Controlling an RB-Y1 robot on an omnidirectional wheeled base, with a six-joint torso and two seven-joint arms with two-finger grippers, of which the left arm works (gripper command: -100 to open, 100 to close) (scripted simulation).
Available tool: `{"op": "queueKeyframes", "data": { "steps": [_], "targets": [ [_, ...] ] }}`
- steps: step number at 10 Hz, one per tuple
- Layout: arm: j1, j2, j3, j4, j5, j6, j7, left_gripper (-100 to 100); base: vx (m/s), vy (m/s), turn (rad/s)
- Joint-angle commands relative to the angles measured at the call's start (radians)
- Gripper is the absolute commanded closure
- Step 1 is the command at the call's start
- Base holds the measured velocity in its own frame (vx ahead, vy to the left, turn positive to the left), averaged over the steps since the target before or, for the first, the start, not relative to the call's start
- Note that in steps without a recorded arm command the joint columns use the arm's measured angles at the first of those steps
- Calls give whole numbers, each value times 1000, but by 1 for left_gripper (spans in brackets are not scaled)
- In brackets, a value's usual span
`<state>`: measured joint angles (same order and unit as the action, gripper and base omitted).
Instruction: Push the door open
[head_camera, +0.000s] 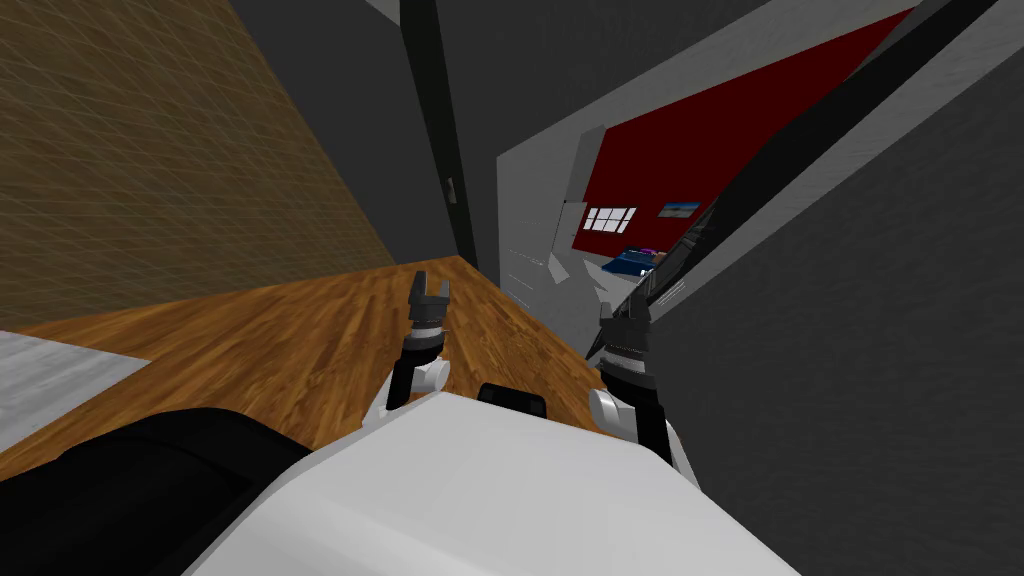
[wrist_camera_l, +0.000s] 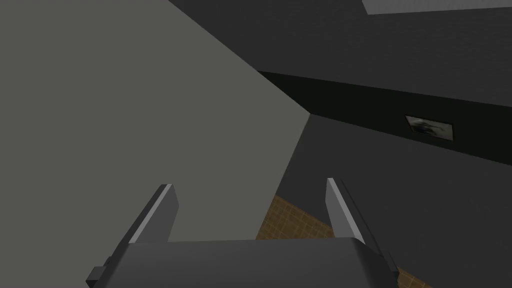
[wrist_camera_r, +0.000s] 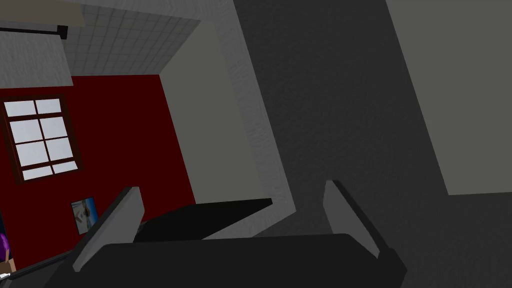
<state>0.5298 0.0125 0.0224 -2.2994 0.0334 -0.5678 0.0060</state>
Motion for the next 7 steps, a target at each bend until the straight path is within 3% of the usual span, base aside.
{"op": "queueKeyframes", "data": {
  "steps": [1, 7],
  "targets": [
    [-19, 9, -7, 30, 5, 3, -3, -100, 73, 20, -49],
    [-98, 38, -36, 155, 26, 15, -13, -100, 128, 31, -47]
  ]
}}
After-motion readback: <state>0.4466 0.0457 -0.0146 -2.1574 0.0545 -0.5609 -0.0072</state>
